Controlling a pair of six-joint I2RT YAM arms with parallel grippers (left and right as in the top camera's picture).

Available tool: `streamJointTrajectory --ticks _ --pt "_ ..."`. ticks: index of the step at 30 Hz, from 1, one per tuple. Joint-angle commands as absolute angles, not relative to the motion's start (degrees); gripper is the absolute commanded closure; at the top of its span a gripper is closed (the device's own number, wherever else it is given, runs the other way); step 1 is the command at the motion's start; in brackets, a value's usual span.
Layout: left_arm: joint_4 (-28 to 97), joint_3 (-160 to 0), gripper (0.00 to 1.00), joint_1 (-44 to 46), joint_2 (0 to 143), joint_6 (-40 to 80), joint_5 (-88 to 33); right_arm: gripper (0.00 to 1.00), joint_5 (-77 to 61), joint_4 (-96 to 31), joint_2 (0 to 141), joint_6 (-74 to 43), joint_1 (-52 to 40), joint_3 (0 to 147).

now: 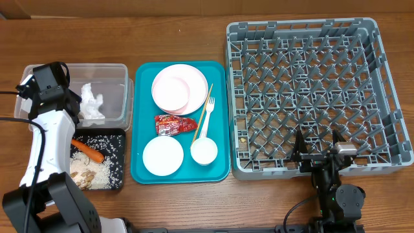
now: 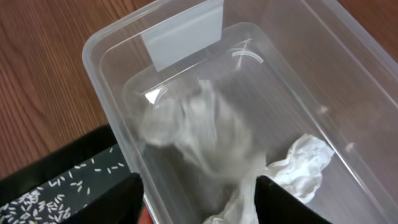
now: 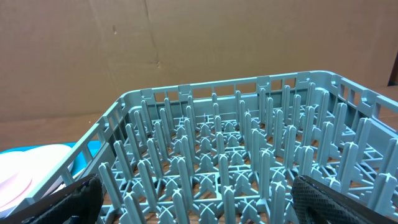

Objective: Sort waste into correct bins and load items into the dishwasher
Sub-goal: 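Open the left gripper to drop the tissue into the clear bin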

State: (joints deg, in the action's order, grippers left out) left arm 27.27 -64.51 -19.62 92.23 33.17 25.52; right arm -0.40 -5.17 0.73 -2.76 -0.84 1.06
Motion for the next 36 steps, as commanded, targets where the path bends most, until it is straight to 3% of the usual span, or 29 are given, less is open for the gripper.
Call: streamJointTrajectory --ticks 1,7,14,20,29,36 --pt "26.94 -64.95 0.31 -19.88 92.4 33.47 25.41 0.0 0.12 -4.84 0.16 -2.59 -1.17 0.45" --pt "26.89 -64.95 0.23 -19.86 88.77 32.8 16.38 0.0 0.12 -4.82 0.16 -2.59 -1.17 0.45" --pt "26.48 -64.95 0.3 -19.86 79.02 29.76 -7.38 0.0 0.12 -4.82 0.16 -2.59 -1.17 0.45" --pt "26.48 -64.95 0.3 -19.22 75.2 29.65 -22.92 0.0 0.12 -4.84 0.16 -2.59 -1.17 0.45" --pt "31.55 -64.95 0.32 -12.25 75.53 26.09 -30.35 0.0 0.12 -4.84 0.16 -2.59 -1.17 0.45" --pt "45.28 -64.95 0.36 0.86 75.66 19.9 -21.23 0.0 0.12 -4.84 0.16 -2.59 -1.17 0.45"
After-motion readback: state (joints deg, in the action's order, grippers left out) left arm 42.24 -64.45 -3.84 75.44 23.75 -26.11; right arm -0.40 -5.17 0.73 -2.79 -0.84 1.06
